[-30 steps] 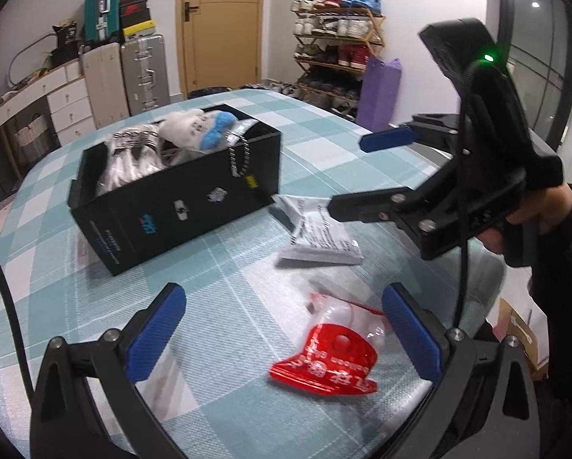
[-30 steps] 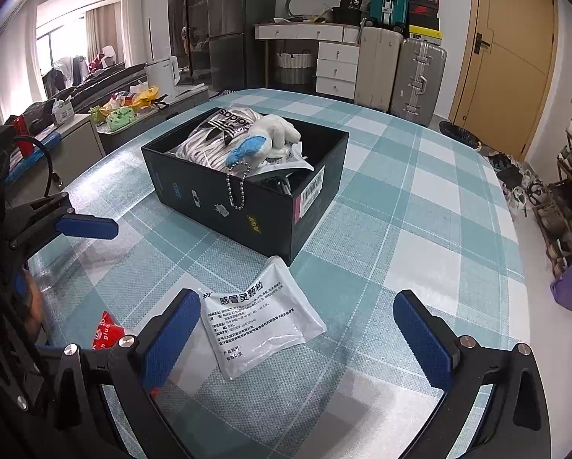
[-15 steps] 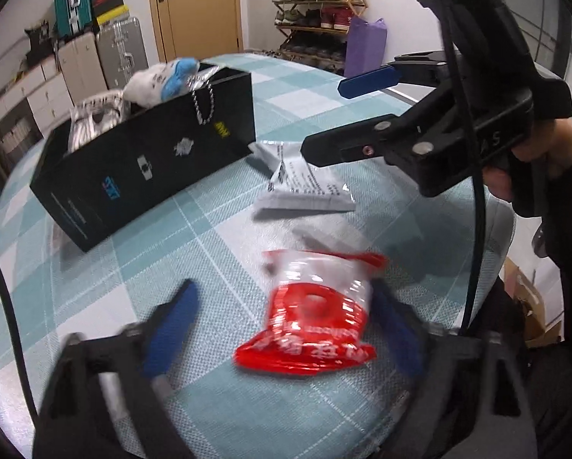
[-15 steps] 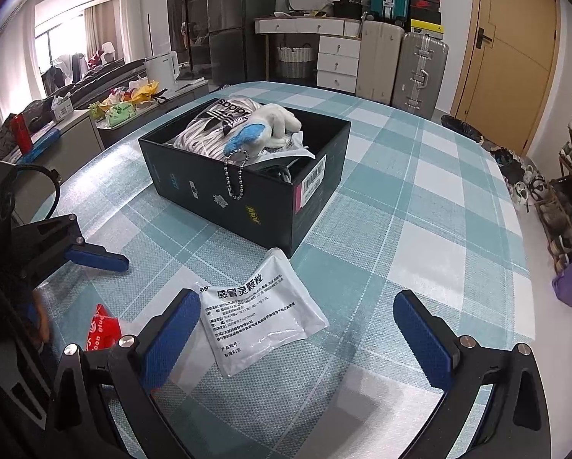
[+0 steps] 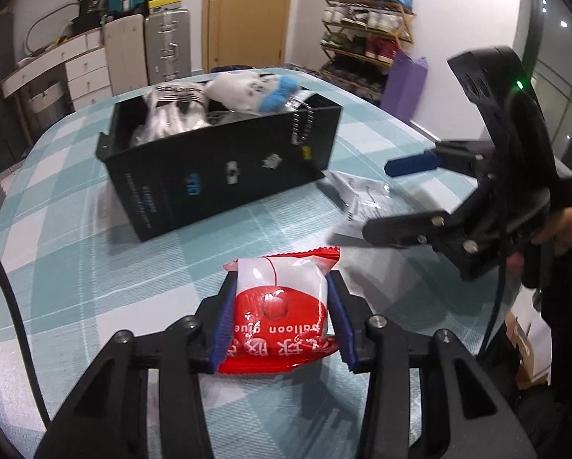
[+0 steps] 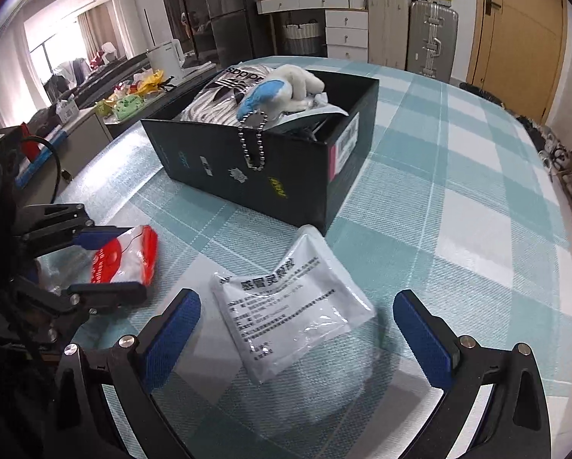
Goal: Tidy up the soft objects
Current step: 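Grasp the white medicine sachet with the right tool while the left tool holds the red packet, then carry the red packet with the left tool while the right tool carries the sachet to the box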
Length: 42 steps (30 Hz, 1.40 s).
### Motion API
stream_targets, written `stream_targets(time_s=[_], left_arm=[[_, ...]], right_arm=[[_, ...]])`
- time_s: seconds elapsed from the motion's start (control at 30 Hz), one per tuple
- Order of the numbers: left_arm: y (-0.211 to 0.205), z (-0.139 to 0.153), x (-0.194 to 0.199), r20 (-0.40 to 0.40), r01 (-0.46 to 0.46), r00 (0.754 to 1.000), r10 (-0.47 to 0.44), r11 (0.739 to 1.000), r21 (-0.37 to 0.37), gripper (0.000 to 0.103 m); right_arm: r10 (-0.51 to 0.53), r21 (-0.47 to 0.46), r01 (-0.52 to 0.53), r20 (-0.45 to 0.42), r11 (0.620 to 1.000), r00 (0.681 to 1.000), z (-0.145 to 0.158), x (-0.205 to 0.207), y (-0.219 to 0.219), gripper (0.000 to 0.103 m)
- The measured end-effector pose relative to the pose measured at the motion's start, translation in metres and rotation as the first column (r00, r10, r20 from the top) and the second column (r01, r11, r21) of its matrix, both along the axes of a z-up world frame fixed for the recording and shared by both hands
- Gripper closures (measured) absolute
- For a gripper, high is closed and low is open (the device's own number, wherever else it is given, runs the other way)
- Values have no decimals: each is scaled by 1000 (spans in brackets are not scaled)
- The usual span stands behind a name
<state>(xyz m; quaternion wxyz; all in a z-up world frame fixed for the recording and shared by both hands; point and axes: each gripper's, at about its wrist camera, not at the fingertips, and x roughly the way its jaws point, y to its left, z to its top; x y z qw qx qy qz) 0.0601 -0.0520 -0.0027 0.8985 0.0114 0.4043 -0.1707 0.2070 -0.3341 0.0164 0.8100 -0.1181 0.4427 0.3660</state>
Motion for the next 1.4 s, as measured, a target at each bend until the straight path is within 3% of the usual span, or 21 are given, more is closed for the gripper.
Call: stream_targets(time_s=[0.27, 0.4, 0.5, 0.7, 0.93, 1.07, 1.23, 1.4], left_arm=[[25, -1, 6, -2, -79, 997, 79, 996, -47, 59], [29, -2, 6, -2, -91, 996, 91, 995, -50, 59], [30, -3, 5, -3, -91, 996, 91, 995, -50, 59], [29, -2, 8, -5, -90, 996, 90, 995, -46, 59], [29, 0, 11, -3, -93, 996, 93, 995, -48, 59], [29, -1, 13, -3, -99, 995, 99, 994, -46, 59], [27, 3, 13, 8, -103, 995, 104, 994, -40, 59], [26, 6, 13, 22, -109, 994, 110, 993, -46, 59]], right_arm=[[-52, 70, 56, -49, 996, 997, -3, 5, 18, 1], [-138, 47, 140, -46, 989, 989, -4, 13, 17, 1], [-204, -30, 203, -29, 979, 978, -8, 19, 14, 1], [-136, -159, 133, -8, 978, 991, -11, 12, 8, 1], [-116, -90, 117, 21, 989, 993, -10, 10, 5, 3], [-105, -109, 109, 41, 988, 994, -13, 6, 11, 13], [-92, -100, 96, 49, 990, 995, -7, 2, 10, 50], [-68, -89, 73, 49, 993, 996, -3, 0, 10, 60]])
